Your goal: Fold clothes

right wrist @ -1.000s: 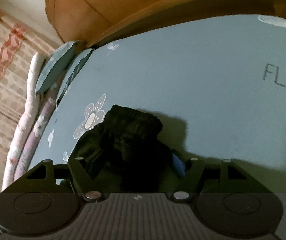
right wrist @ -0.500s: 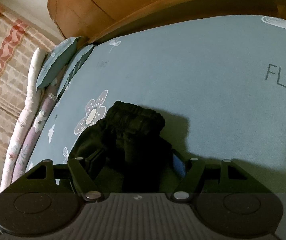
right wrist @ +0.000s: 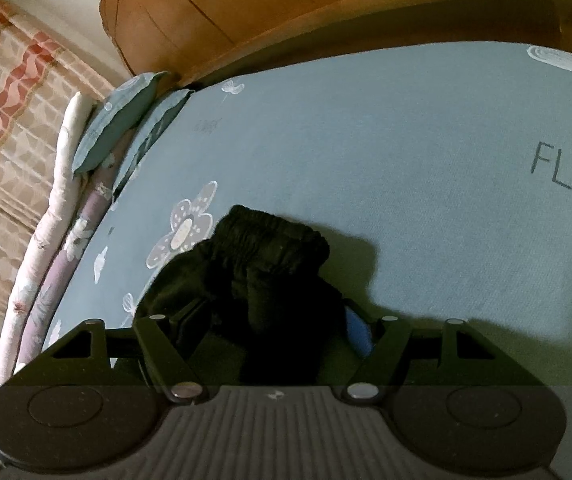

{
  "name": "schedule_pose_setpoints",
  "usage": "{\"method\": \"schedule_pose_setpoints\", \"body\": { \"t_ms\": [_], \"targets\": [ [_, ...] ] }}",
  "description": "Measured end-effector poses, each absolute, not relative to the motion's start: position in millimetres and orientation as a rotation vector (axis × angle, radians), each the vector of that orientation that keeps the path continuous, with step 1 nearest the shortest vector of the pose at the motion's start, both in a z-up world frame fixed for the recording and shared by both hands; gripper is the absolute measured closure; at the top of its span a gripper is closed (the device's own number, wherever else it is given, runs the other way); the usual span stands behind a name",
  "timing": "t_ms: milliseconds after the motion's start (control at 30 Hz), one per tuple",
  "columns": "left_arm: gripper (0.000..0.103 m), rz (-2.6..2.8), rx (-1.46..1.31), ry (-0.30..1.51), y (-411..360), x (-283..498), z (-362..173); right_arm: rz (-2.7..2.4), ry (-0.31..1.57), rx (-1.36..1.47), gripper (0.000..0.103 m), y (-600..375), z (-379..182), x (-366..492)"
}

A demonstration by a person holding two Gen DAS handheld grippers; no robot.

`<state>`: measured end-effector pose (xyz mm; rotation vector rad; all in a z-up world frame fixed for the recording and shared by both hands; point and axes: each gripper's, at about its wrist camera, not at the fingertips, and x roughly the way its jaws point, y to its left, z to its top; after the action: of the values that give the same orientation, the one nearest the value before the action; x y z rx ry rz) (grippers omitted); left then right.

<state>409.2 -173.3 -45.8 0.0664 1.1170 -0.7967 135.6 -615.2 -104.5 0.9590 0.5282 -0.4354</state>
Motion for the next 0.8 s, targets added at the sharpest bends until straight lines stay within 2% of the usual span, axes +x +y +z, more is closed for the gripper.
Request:
{"method": "schedule_pose_setpoints", "body": {
  "t_ms": [300,533,600,667,800],
  "targets": [
    [0.096,-0.76,0.05,1.201,-165,432,-68,-0.433,0.516,0.932,0.028,-615,-94,136],
    [0.089,-0.753,0.084,1.168,-165,431,-47,-0.465,0.469,0.948,0.029,-619,-89,118],
    [0.089,-0.735,0.11,1.122,-165,426,-35,-0.449,0.429,0.972,0.035,-619,-86,110],
    [0.088,-0.727,0.115,1.057,-165,421,-19,-0.433,0.403,0.993,0.045,-617,-83,105],
    [0.081,-0.808,0.085,1.013,-175,411,-10,-0.415,0.425,0.986,0.048,-607,-82,102]
  ]
}}
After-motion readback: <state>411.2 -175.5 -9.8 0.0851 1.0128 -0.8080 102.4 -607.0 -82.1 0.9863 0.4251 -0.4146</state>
